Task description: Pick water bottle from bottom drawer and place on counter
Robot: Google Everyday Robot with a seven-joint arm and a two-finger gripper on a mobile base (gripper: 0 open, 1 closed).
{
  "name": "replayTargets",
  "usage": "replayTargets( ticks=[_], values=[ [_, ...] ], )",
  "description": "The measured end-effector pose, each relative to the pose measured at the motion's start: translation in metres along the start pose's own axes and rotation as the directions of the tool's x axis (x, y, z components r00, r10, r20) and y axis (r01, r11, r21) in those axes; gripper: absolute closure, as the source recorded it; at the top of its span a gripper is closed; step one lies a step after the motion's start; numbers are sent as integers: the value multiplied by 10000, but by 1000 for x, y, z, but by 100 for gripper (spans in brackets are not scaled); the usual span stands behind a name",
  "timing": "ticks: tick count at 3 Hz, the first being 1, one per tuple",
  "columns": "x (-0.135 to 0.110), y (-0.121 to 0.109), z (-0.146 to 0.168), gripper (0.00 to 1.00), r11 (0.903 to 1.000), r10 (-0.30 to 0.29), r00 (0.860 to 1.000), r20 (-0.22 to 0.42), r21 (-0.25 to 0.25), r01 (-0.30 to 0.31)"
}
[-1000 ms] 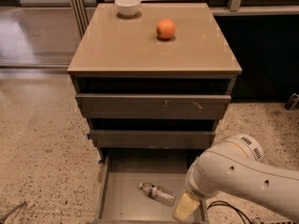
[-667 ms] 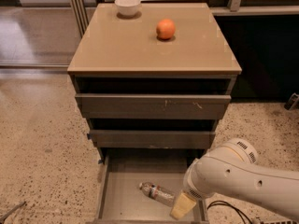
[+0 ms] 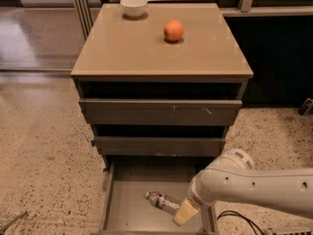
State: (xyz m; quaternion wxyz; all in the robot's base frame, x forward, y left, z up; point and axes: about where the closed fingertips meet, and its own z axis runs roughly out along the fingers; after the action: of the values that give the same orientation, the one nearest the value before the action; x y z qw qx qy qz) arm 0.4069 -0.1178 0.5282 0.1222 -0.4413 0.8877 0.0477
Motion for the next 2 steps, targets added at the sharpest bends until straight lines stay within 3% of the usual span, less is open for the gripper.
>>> replayTargets(
  ticks=[1, 2],
  values=[
    [3, -2, 27, 0, 9946, 851, 9961, 238, -613, -835],
    [19, -9, 39, 0, 9712, 1934, 9728, 1274, -1654, -1714]
  ],
)
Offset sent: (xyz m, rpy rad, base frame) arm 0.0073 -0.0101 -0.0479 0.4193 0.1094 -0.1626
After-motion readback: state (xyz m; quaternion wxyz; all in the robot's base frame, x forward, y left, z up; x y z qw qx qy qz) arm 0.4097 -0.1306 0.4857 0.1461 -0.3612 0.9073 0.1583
